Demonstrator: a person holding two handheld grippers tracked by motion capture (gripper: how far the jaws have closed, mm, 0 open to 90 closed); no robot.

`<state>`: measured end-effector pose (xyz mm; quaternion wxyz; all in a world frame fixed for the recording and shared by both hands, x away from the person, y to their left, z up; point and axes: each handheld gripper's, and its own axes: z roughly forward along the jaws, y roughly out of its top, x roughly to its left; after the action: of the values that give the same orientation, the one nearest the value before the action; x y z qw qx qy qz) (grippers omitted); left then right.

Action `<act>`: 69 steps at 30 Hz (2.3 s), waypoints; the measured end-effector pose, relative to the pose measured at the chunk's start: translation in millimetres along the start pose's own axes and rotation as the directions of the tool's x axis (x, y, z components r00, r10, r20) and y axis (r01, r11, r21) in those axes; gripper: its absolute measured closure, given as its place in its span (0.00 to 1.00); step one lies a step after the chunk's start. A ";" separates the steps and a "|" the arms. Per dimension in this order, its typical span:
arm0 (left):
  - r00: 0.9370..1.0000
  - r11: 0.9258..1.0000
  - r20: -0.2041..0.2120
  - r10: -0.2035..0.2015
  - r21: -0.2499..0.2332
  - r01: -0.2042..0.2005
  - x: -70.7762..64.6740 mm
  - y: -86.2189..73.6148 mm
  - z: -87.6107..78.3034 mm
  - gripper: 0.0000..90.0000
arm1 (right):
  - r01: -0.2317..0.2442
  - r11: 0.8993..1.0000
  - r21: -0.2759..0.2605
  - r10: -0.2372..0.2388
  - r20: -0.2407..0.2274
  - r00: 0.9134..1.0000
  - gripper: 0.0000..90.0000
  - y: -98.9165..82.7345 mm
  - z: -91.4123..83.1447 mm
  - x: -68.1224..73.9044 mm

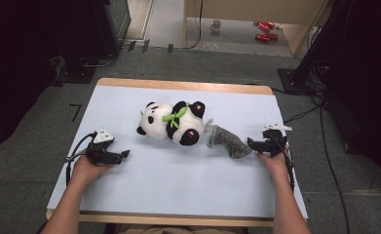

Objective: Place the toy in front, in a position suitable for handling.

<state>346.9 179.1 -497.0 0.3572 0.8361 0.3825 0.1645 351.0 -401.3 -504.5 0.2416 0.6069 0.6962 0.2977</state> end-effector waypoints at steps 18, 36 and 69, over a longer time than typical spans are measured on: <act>0.996 0.995 0.028 -0.085 0.057 0.083 7.8 18.8 2.9 0.37 | -0.004 1.000 0.007 0.004 -0.001 1.000 0.18 1.5 -5.3 -5.9; 0.986 0.996 0.152 -0.075 -0.032 0.081 2.6 54.6 6.8 0.40 | -0.038 0.998 -0.040 0.032 -0.142 0.989 0.39 24.9 -43.1 -2.2; 0.938 0.992 0.344 0.035 -0.123 0.008 9.5 92.5 45.8 0.21 | 0.176 0.978 -0.114 -0.204 -0.330 0.922 0.39 23.0 -90.5 68.5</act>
<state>426.6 122.9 -461.7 0.4681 0.8312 0.2971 0.0407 294.0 -342.6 -422.5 0.1703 0.4655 0.7703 0.4012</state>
